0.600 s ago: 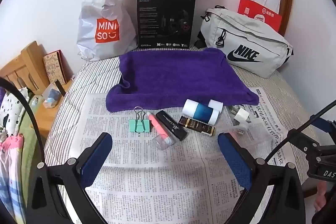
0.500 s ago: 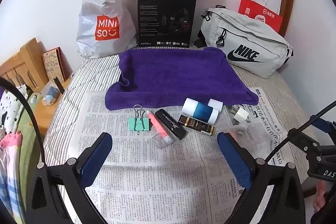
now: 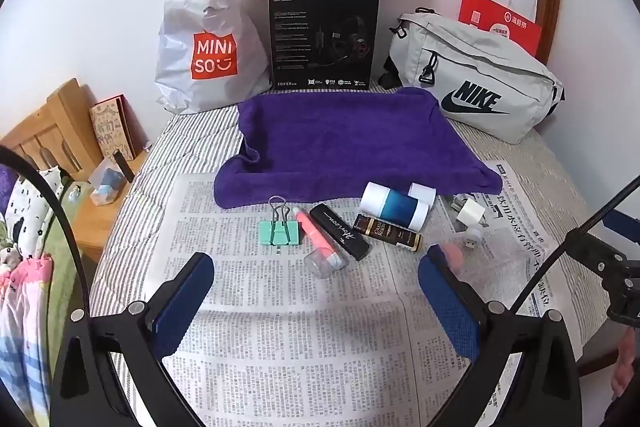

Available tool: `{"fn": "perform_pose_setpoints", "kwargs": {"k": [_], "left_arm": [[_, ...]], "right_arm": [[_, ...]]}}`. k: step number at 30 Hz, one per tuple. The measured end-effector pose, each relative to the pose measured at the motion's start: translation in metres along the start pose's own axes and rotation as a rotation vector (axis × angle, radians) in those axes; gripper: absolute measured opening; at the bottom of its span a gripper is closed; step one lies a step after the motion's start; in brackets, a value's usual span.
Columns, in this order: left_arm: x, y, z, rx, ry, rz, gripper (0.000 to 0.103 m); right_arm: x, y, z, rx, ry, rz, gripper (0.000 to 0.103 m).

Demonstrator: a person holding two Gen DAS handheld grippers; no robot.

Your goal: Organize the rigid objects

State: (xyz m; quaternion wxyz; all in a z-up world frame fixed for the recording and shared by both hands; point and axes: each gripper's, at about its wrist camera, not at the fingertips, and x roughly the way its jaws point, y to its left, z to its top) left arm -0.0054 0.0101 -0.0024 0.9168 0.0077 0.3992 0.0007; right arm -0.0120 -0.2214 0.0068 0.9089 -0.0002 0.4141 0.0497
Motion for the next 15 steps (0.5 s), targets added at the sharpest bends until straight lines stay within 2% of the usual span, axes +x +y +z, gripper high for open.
{"fn": "perform_pose_setpoints", "kwargs": {"k": [15], "left_arm": [[-0.0007,0.0027,-0.0003,-0.011,0.005,-0.012,0.103]], "right_arm": [[-0.0041,0.0016,-0.0006,0.0,0.004,-0.023,0.103]]}}
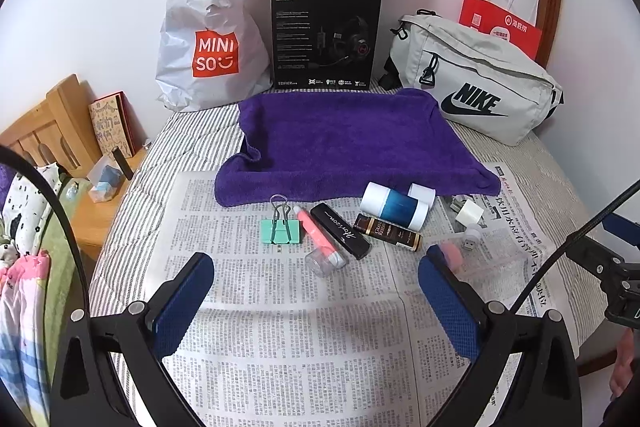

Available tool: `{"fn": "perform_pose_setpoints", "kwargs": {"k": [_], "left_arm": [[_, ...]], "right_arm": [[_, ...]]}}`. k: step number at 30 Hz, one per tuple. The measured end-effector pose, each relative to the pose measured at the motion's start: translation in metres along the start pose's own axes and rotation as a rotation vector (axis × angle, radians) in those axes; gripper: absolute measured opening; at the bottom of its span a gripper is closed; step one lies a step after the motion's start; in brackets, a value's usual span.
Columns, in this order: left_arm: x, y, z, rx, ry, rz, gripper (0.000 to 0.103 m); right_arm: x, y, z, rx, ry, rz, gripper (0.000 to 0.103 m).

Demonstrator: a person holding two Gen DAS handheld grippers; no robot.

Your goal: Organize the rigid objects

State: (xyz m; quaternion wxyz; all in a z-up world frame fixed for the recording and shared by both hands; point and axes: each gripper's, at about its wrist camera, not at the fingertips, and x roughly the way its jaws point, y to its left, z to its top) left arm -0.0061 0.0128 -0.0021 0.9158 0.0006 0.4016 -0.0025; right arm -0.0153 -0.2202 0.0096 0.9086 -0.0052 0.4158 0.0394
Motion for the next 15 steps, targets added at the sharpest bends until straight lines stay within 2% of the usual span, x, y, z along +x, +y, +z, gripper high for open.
{"fn": "perform_pose_setpoints", "kwargs": {"k": [15], "left_arm": [[-0.0016,0.0049,-0.0001,-0.006,0.002,0.007,0.103]], "right_arm": [[-0.0035,0.0014,-0.0004,-0.005,-0.005,0.005,0.103]]}}
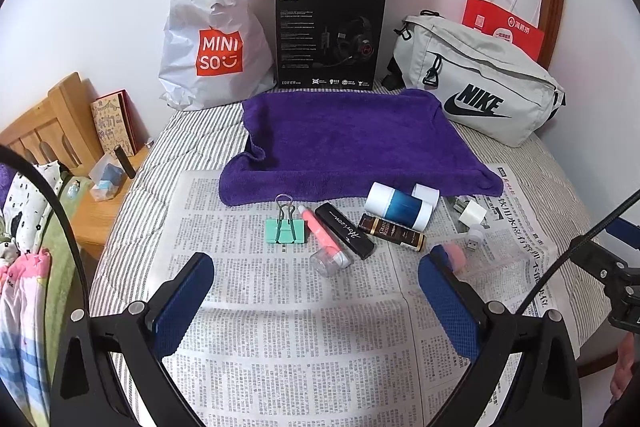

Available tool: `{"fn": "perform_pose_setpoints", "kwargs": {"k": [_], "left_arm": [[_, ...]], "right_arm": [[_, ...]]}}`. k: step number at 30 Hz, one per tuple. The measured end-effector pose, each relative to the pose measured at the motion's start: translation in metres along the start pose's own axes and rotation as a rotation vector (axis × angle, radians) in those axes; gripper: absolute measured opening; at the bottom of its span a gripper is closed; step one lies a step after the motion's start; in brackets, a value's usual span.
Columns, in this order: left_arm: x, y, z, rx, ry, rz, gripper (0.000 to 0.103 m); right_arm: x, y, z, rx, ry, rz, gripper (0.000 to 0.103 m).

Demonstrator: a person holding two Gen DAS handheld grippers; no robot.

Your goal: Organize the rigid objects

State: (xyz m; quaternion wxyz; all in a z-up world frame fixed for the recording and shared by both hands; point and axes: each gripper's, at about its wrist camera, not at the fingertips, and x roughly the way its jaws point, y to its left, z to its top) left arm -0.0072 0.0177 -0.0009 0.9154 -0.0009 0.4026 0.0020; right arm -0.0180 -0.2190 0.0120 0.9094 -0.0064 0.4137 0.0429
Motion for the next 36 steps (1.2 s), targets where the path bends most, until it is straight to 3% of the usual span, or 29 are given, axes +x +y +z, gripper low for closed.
{"fn": "perform_pose_setpoints", "kwargs": {"k": [36], "left_arm": [[0.0023,0.002,0.0013,-0.004,0.003,-0.009,0.103]], "right_arm": [[-0.0019,-0.0013,-0.0018,0.002,0.002,-0.006,0.103]]}}
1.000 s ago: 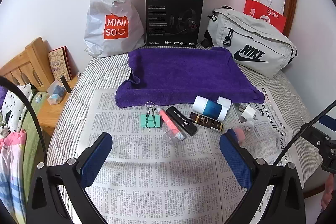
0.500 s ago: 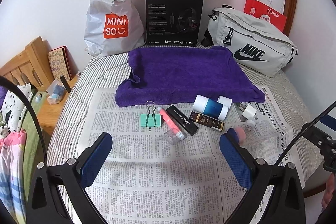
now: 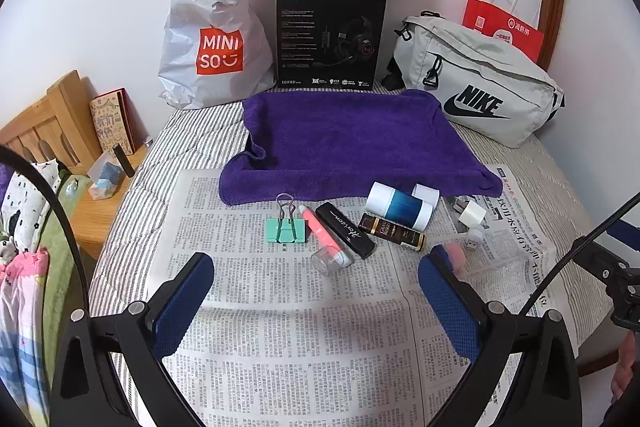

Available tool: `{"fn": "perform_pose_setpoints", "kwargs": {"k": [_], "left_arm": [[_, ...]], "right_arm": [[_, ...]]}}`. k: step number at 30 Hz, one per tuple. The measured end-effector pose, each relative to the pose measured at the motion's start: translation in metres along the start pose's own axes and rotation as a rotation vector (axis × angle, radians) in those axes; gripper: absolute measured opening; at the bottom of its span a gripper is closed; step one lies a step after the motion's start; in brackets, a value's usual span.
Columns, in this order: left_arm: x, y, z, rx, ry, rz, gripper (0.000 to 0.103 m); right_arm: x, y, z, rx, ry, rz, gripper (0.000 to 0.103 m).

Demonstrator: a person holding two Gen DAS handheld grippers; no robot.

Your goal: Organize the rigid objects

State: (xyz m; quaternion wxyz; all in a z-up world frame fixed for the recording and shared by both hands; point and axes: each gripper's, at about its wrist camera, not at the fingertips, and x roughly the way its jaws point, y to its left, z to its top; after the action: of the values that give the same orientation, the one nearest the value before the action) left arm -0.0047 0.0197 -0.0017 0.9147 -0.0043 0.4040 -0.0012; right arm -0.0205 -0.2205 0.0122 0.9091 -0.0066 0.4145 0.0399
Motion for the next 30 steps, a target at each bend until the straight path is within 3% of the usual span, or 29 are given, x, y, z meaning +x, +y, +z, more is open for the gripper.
{"fn": "perform_pose_setpoints", "kwargs": {"k": [18,30], "left_arm": [[0.003,0.003,0.0,-0.003,0.001,0.007,0.103],[0.028,0.019,0.003,-0.007,0.021,0.05,0.103]], "right_arm": [[0.001,-0.001,0.002,0.004,-0.002,0.0,0.103],[0.02,-0.006,0.002,0.0,-0.004,0.064,0.103]]}}
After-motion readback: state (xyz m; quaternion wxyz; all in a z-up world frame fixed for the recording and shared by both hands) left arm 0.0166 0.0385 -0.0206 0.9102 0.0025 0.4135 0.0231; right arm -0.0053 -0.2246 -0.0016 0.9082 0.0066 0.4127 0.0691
